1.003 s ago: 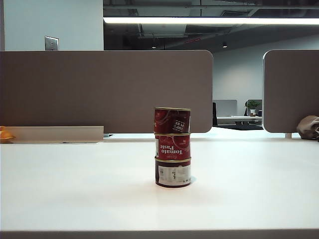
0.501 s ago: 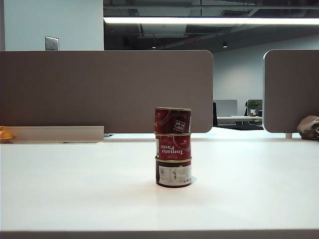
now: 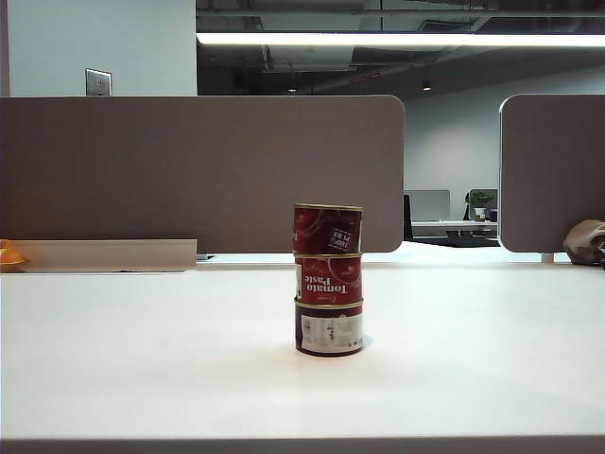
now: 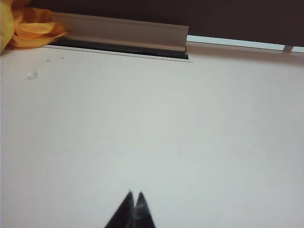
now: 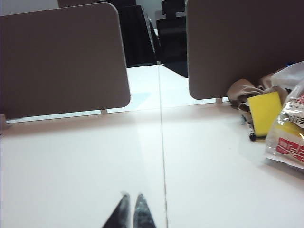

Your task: Pick up the cans one by one and stack them together.

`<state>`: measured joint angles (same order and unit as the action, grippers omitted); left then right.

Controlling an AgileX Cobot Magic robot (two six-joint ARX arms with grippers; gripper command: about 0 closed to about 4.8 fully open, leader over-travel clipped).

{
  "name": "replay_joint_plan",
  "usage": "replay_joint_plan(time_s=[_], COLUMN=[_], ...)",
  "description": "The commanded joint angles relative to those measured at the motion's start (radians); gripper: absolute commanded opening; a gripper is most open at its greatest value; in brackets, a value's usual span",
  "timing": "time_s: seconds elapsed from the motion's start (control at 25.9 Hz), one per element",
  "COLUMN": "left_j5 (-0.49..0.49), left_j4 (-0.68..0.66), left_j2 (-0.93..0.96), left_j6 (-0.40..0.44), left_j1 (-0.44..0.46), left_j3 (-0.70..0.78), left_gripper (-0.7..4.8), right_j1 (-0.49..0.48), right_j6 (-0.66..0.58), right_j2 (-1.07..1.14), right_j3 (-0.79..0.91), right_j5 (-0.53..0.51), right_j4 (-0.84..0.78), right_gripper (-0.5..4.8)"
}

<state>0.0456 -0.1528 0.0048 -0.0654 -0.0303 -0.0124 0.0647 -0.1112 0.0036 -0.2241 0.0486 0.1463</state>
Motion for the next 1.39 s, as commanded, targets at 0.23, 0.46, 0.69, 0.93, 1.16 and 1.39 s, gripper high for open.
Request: replay_joint_plan(time_s=[0.23, 0.46, 0.69, 0.93, 1.16, 1.39], left_j5=[-0.001, -0.001, -0.001, -0.002, -0.002, -0.001], left_j4=[0.011, 0.011, 0.012, 0.011, 0.012, 0.011], left_j2=[0.001, 0.001, 0.001, 0.001, 0.001, 0.001], left_j6=[-0.002, -0.002, -0.002, -0.002, -0.002, -0.002], left_j1=[0.001, 0.001, 0.001, 0.001, 0.001, 0.001], left_j3=[-0.003, -0.003, -0.003, -0.003, -0.003, -0.003], left_gripper=[-0.05, -0.05, -0.05, -0.05, -0.05, -0.05], right_j1=[-0.049, -0.049, -0.049, -0.049, -0.049, -0.049], right_j6=[-0.002, -0.002, -0.002, -0.002, -0.001, -0.001], right_j2=[-0.001, -0.002, -0.002, -0.002, -0.002, -0.002], right_j3=[0.038, 0.128, 0.179, 0.215, 0.218, 0.218], right_j5=[-0.003, -0.003, -0.003, -0.003, -0.003, -0.003], right_j4=[-0.009, -0.009, -0.008, -0.007, 0.039, 0.037], right_gripper=[0.22, 0.22, 0.22, 0.22, 0.22, 0.22])
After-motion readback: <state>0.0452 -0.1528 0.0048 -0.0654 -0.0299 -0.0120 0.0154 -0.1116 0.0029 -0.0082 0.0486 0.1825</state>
